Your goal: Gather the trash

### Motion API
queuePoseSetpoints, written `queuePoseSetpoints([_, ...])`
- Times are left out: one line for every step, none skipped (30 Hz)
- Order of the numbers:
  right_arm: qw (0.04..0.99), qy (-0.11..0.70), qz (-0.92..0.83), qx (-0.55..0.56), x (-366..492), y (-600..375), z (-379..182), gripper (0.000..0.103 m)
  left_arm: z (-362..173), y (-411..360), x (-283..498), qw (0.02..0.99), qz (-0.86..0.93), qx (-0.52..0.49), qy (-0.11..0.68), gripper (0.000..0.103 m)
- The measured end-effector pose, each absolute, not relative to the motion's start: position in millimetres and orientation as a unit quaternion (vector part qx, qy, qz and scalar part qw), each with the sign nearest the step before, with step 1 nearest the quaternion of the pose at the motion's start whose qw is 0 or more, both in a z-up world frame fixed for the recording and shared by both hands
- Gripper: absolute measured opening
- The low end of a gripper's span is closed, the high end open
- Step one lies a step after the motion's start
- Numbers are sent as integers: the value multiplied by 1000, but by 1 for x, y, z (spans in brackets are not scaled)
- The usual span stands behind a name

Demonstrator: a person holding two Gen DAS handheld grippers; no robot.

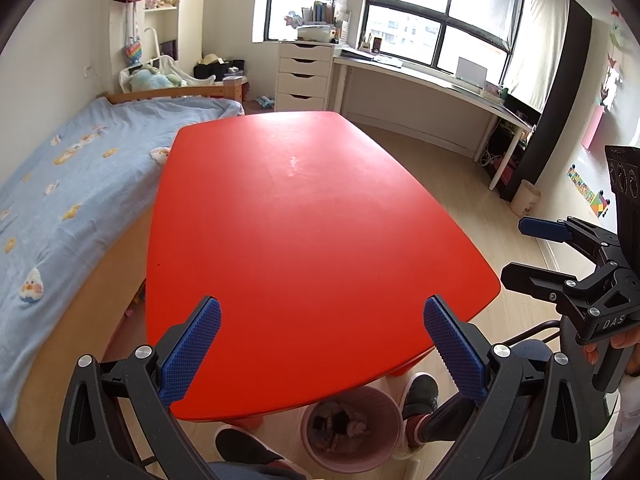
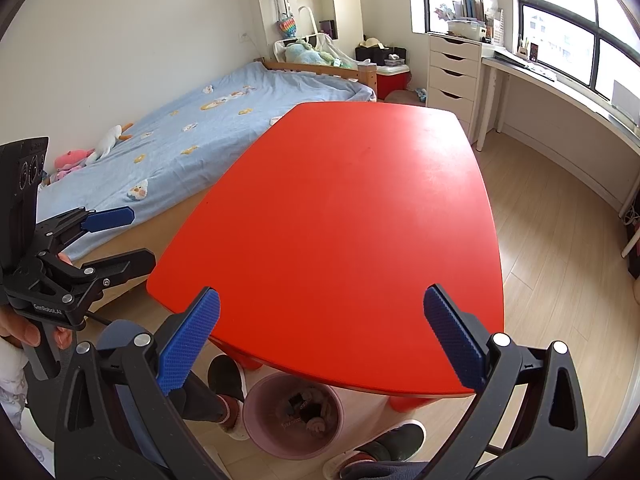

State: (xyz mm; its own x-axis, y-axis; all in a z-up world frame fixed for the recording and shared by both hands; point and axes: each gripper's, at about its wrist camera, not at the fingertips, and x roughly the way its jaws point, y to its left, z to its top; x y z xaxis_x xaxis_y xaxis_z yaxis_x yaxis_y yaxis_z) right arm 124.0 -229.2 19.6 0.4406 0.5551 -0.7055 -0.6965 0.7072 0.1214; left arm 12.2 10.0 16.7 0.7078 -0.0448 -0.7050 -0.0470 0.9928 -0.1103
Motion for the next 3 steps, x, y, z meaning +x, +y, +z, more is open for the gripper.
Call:
queuePoseSetpoints([844, 377, 371, -94, 125, -229, 20, 100, 17, 9, 12, 922, 1, -60, 382, 97])
queuePoseSetpoints([844, 377, 370, -93, 124, -229, 20, 100, 17, 9, 12, 923, 1, -59, 381, 97])
queuePoseSetpoints([844, 377, 370, -93, 123, -229, 20, 100, 17, 8, 11, 924, 2, -57, 379, 97])
